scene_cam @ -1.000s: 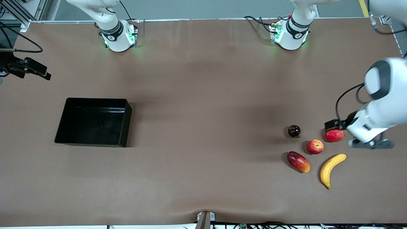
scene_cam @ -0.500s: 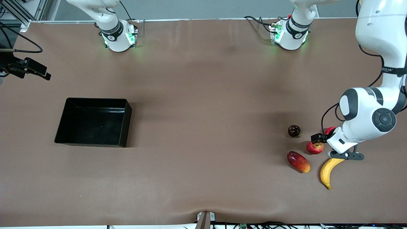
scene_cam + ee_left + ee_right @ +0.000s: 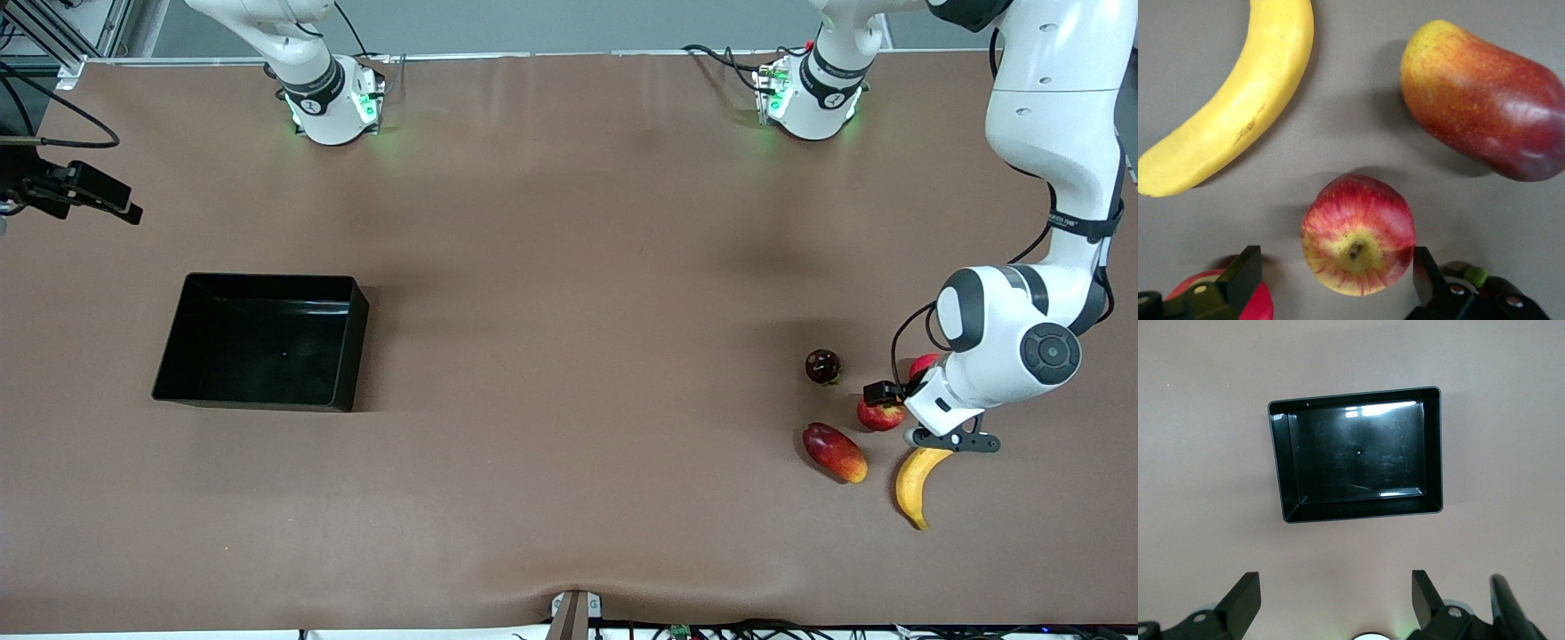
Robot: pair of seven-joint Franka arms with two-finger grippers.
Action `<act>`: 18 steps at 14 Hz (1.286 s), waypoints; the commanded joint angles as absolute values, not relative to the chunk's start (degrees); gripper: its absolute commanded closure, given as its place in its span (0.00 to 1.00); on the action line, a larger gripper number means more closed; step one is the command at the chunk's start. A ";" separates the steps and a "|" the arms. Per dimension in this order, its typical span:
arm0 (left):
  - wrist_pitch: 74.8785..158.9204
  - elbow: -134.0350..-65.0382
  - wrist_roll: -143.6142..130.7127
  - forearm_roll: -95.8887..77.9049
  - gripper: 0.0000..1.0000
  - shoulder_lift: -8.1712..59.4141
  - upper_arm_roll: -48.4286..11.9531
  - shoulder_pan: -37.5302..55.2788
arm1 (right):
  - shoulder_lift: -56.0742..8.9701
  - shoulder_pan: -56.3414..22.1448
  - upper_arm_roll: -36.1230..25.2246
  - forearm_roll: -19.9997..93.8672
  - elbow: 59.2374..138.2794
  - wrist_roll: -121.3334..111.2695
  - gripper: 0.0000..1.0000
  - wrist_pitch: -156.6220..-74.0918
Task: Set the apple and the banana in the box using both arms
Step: 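Lower, close the left gripper on the apple and lift it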
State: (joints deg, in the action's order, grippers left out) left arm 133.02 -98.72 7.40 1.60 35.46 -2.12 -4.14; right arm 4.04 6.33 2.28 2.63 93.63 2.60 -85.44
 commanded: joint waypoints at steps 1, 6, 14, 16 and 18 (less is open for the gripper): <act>133.85 -97.73 7.65 0.27 0.00 36.56 -2.29 -4.13 | 3.60 7.29 2.64 3.34 92.72 2.81 0.00 -84.73; 134.56 -96.15 7.82 -0.80 0.33 38.14 -2.29 -3.69 | 3.60 7.38 2.64 3.34 92.72 2.81 0.00 -84.73; 132.20 -93.96 6.95 -0.35 1.00 33.93 -2.64 -2.29 | 3.34 7.91 2.72 3.34 92.72 2.73 0.00 -84.81; 128.69 -92.38 6.51 -0.35 1.00 32.70 -2.64 -2.28 | 3.34 7.82 2.72 3.34 92.64 2.72 0.00 -84.81; 125.00 -91.41 4.49 -0.35 1.00 31.21 -2.64 -2.37 | 3.34 7.91 2.72 3.34 92.64 2.72 0.00 -84.81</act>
State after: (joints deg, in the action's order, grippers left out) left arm 128.58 -91.79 6.16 -0.21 33.48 -2.76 -2.34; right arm 3.80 7.02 2.25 2.63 93.63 2.60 -85.44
